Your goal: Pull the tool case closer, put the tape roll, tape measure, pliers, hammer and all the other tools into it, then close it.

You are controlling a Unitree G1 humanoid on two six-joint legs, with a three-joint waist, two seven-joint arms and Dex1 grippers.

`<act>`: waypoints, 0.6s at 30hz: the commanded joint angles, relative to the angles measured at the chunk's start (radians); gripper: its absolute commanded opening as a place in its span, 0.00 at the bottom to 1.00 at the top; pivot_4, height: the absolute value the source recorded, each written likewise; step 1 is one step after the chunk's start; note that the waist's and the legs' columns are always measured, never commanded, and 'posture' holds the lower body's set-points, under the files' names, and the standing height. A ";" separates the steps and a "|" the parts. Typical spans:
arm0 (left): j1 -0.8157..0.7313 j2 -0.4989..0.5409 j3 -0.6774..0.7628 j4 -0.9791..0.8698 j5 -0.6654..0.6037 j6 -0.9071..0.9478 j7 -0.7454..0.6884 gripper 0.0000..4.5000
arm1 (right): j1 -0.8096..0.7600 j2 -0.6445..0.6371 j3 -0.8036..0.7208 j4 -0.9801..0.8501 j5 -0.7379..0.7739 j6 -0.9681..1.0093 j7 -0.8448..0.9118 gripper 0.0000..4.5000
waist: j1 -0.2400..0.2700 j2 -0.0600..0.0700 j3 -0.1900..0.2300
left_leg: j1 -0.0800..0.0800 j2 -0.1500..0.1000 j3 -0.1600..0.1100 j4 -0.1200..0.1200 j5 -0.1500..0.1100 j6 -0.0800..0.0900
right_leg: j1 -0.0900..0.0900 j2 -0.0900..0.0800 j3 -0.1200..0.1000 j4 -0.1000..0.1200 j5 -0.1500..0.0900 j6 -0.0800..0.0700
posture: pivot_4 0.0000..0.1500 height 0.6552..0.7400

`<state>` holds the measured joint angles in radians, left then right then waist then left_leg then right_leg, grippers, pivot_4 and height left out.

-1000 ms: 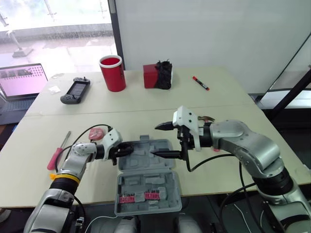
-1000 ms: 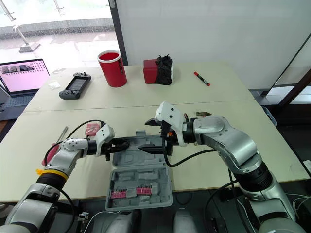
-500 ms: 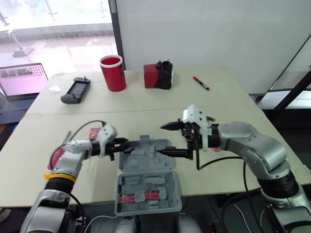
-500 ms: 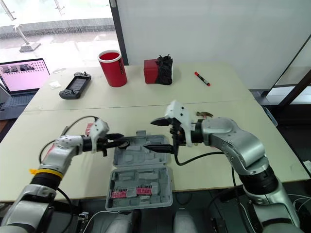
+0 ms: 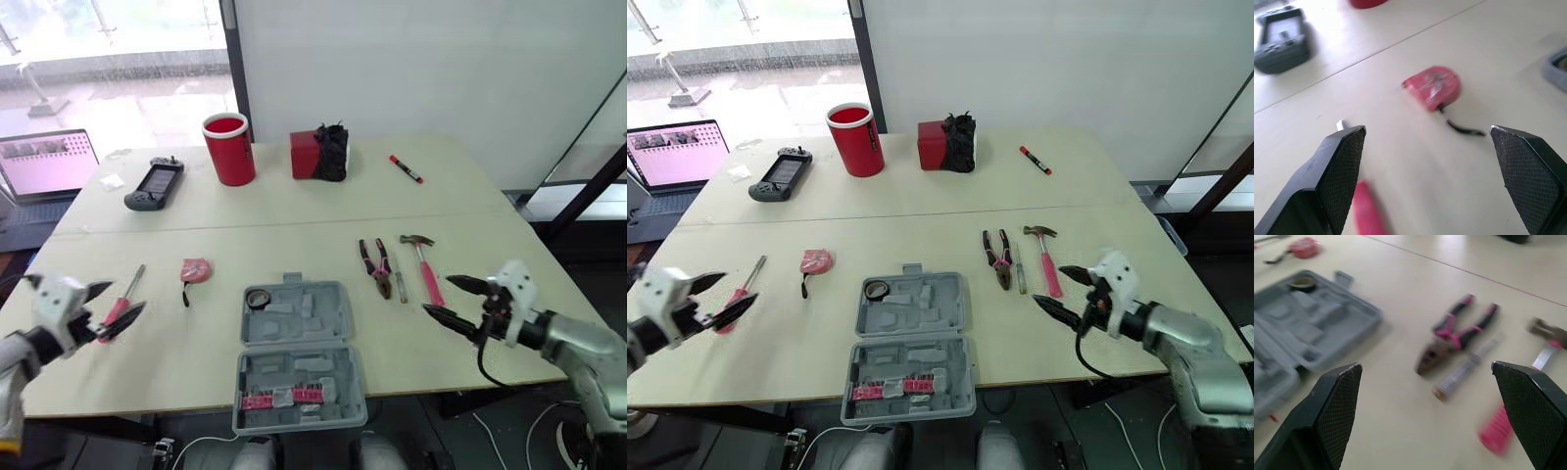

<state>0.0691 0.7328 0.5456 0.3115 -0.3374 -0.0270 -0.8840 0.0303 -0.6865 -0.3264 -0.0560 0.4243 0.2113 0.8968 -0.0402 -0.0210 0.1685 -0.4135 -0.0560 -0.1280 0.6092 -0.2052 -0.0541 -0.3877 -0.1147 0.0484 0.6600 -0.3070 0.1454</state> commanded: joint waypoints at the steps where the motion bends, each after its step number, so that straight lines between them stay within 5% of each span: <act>1: 0.082 -0.037 0.095 0.015 -0.016 -0.037 0.094 0.98 | 0.063 0.034 -0.086 0.095 -0.027 -0.197 -0.002 1.00 | 0.001 0.000 0.000 | 0.002 0.000 0.001 -0.002 0.000 0.000 | 0.002 -0.001 0.000 -0.001 0.000 0.000 | 1.00 1.00; 13: 0.210 -0.129 0.164 -0.065 -0.091 -0.057 0.161 0.98 | 0.091 0.076 -0.124 0.182 0.028 -0.247 0.015 1.00 | 0.001 0.001 -0.001 | 0.006 0.000 0.004 -0.003 0.000 0.000 | 0.008 -0.002 0.000 -0.008 -0.002 -0.004 | 1.00 1.00; 18: 0.223 -0.148 0.106 -0.136 -0.075 -0.036 0.165 0.98 | 0.012 0.037 -0.032 0.015 0.076 0.024 -0.046 1.00 | -0.004 0.002 -0.001 | 0.005 0.001 0.003 -0.003 -0.001 0.000 | 0.008 -0.002 0.001 -0.009 -0.001 -0.003 | 1.00 1.00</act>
<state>0.2881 0.5841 0.6598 0.2211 -0.4125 -0.0671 -0.7252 0.0794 -0.6182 -0.3906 0.0539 0.4715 0.1371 0.8760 -0.0445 -0.0193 0.1678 -0.4080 -0.0553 -0.1247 0.6063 -0.2065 -0.0543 -0.3801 -0.1168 0.0499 0.6507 -0.3089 0.1414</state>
